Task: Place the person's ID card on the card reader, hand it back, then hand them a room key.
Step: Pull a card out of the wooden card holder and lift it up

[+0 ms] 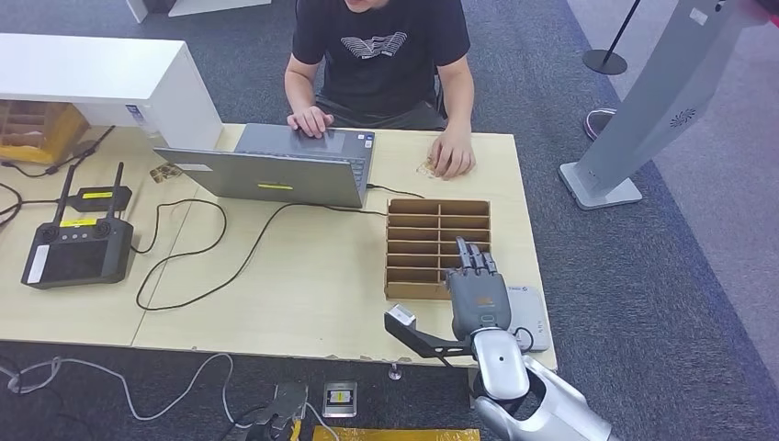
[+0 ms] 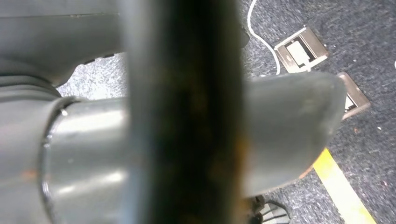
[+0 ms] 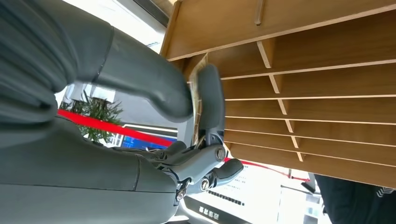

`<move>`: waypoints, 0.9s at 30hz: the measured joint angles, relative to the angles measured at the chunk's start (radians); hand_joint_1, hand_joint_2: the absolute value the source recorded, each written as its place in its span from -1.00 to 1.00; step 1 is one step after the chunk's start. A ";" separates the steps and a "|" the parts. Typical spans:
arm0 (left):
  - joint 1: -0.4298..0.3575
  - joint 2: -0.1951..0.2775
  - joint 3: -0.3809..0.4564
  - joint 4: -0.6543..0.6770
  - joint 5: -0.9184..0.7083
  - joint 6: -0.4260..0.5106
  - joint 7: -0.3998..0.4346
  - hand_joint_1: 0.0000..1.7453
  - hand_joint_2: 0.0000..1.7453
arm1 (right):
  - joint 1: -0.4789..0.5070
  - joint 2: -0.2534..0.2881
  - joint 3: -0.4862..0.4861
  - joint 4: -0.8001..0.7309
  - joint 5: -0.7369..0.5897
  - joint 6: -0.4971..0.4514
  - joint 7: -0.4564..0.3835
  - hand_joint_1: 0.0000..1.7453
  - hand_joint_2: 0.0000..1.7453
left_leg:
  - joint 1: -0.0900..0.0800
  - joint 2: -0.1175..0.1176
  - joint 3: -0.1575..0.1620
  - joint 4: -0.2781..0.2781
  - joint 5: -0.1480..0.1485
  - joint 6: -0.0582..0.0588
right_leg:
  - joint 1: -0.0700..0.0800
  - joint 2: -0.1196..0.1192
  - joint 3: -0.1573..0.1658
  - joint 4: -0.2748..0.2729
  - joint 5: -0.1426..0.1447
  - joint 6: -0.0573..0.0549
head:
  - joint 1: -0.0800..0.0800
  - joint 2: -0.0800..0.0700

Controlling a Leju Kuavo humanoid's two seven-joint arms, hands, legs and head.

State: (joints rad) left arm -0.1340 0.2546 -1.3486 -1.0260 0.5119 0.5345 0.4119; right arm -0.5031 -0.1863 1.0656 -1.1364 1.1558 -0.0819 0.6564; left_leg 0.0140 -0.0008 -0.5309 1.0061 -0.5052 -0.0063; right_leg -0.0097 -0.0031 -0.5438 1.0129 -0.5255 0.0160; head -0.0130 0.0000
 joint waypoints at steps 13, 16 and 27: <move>0.001 0.005 -0.002 -0.007 -0.016 0.032 -0.023 -1.00 -1.00 | -0.010 0.008 0.039 0.022 -0.019 -0.045 -0.001 1.00 1.00 | 0.000 0.000 0.000 0.000 0.000 0.000 | 0.000 0.000 0.000 0.000 0.000 0.000 | 0.000 0.000; 0.002 0.004 -0.004 -0.010 -0.028 0.034 -0.013 -1.00 -1.00 | -0.011 0.007 0.045 0.027 -0.023 -0.047 -0.001 1.00 1.00 | 0.000 0.000 0.000 0.000 0.000 0.000 | 0.000 0.000 0.000 0.000 0.000 0.000 | 0.000 0.000; 0.032 -0.013 -0.008 -0.025 -0.012 0.105 -0.023 -1.00 -1.00 | -0.013 0.004 0.064 0.036 -0.014 -0.052 0.001 1.00 1.00 | 0.000 0.001 0.001 0.000 0.000 0.000 | 0.000 0.001 0.000 -0.001 0.000 0.000 | 0.000 0.000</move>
State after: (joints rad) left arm -0.1018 0.2414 -1.3563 -1.0513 0.4997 0.6393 0.3891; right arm -0.5165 -0.1827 1.1295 -1.1008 1.1421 -0.1336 0.6573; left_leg 0.0139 -0.0002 -0.5302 1.0062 -0.5053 -0.0062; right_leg -0.0098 -0.0021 -0.5437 1.0123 -0.5254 0.0161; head -0.0132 0.0000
